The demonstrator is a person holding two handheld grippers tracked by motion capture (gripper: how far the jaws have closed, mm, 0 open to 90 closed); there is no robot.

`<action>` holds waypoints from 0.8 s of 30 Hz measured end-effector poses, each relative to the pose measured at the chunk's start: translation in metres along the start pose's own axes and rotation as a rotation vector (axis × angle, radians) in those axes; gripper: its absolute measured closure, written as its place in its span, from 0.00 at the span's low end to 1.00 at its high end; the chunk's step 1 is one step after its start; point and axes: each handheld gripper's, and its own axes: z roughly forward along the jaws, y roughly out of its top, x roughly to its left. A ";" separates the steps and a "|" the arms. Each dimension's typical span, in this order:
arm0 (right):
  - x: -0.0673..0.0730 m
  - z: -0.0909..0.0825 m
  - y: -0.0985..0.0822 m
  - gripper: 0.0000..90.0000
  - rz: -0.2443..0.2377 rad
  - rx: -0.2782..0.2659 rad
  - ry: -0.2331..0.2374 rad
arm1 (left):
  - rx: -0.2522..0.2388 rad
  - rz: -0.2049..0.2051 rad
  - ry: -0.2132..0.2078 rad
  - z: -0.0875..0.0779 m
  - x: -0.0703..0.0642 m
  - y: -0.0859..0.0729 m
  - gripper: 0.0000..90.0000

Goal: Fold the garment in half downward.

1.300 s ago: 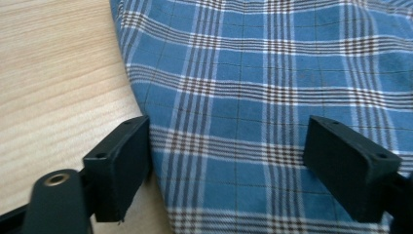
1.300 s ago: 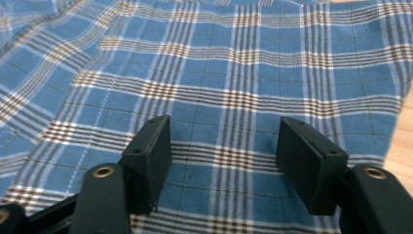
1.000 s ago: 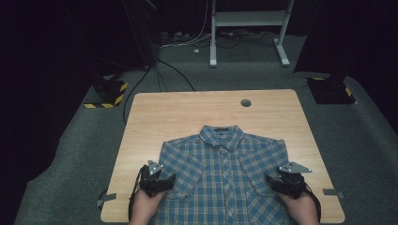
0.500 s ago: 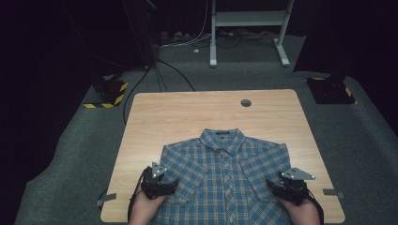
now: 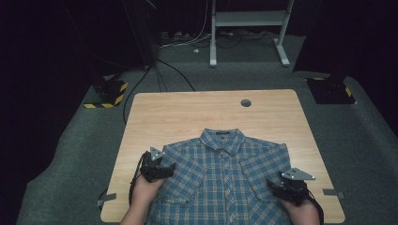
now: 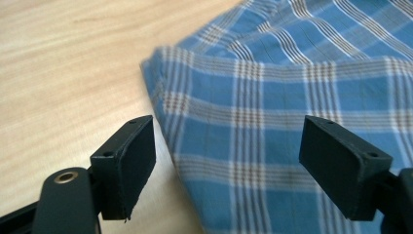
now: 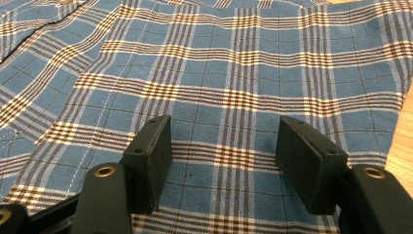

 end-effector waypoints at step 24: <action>0.000 0.000 0.000 0.42 0.000 0.001 0.004 | 0.022 -0.130 0.030 0.030 0.025 0.013 0.41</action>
